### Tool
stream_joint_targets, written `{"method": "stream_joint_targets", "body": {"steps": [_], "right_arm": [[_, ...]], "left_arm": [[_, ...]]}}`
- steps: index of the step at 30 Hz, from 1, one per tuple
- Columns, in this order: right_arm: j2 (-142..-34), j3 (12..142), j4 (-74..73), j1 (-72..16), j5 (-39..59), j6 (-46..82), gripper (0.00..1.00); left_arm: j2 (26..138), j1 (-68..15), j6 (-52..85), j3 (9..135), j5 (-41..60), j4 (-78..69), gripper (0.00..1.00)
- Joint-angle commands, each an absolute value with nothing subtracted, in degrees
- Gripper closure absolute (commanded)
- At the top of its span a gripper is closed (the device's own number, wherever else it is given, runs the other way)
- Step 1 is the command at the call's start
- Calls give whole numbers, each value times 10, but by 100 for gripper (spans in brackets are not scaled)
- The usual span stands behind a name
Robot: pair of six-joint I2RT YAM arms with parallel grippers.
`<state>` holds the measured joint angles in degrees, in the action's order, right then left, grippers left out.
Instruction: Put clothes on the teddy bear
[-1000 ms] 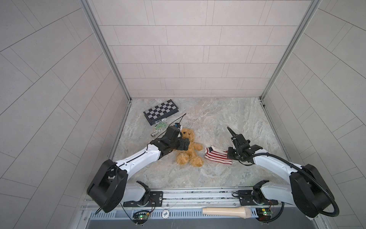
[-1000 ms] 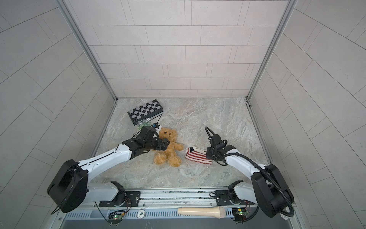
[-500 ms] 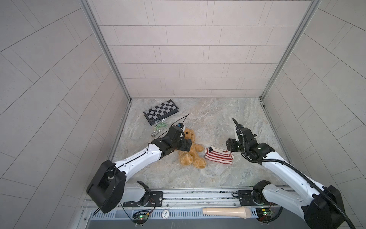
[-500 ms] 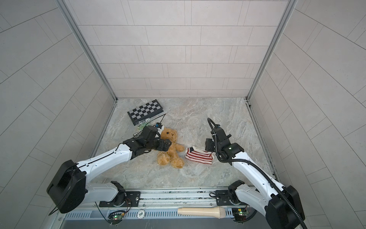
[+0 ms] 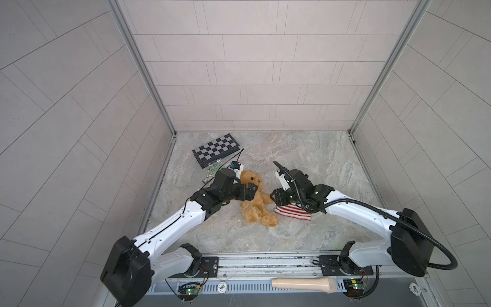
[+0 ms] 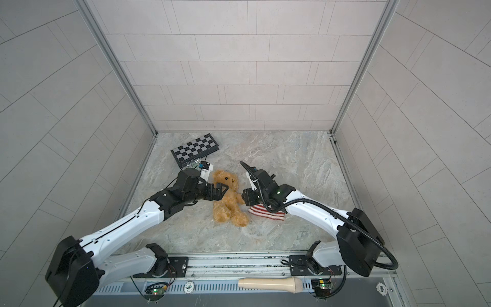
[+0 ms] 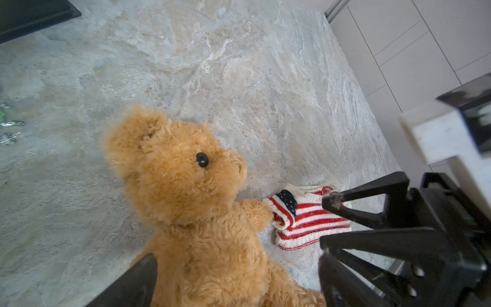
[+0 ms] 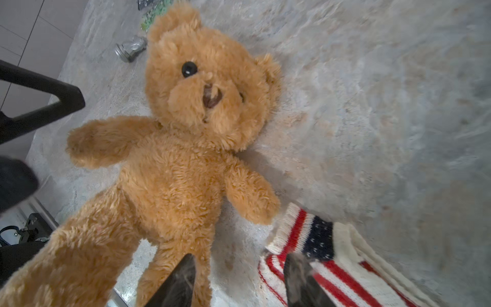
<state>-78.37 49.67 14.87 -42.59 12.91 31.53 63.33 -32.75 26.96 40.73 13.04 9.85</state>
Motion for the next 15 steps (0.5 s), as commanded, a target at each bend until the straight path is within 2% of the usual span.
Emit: {"method": "stream_joint_targets", "body": {"steps": [1,9,15], "right_arm": [[-803,501,105,-441,158,336,45],[-865,488,36,-479,200,400,55],[-900,493,-43,-526,221,458,57]], "left_arm": [[616,-314,279,387,153,113,5],[619,-303,280,376,180,107,10],[634,-269,277,376,196,102,13]]}}
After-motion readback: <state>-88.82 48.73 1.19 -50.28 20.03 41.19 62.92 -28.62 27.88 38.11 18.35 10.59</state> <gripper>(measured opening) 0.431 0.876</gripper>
